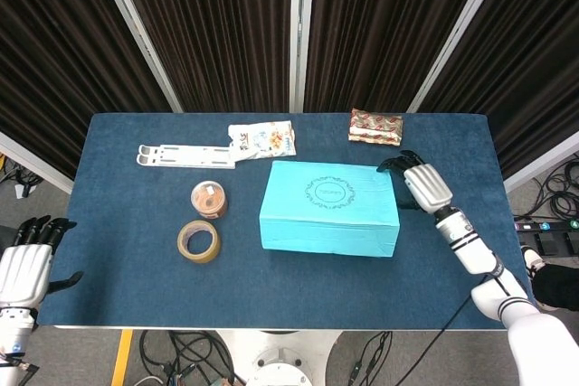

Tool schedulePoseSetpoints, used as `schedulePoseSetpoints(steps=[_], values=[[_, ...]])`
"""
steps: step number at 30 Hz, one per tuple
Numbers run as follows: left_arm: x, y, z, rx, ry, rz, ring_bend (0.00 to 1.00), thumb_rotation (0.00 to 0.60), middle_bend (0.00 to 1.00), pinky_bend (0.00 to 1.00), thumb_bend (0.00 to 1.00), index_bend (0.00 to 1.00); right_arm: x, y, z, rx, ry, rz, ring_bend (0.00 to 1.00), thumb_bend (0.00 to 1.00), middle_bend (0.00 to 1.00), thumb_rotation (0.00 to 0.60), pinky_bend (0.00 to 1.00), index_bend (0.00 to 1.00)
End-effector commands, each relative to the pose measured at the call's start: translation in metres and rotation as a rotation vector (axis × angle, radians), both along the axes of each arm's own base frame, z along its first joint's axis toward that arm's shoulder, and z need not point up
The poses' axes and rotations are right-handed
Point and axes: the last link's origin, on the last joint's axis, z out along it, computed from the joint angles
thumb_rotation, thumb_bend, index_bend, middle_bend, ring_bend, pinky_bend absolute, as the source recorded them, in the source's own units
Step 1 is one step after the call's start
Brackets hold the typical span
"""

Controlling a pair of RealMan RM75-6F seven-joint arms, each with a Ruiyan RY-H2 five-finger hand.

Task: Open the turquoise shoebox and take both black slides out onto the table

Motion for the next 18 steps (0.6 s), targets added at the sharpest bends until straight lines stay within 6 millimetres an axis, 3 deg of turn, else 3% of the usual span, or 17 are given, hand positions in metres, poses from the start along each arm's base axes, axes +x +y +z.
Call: schedulePoseSetpoints(steps=[1,18], values=[[0.000,0.000,0.000,-0.001,-0.001,-0.001,0.11,0.600,0.18,0.11,0.01,0.22,0.000,-0.006,0.009,0.059,-0.105,-0.094,0.22,0.59,0.35,0.600,0.12,0.48],[0.002,-0.001,0.002,0.002,-0.004,-0.010,0.11,0.600,0.18,0.11,0.01,0.22,0.019,-0.018,0.014,0.354,-0.588,-0.462,0.22,0.64,0.37,0.600,0.02,0.50]])
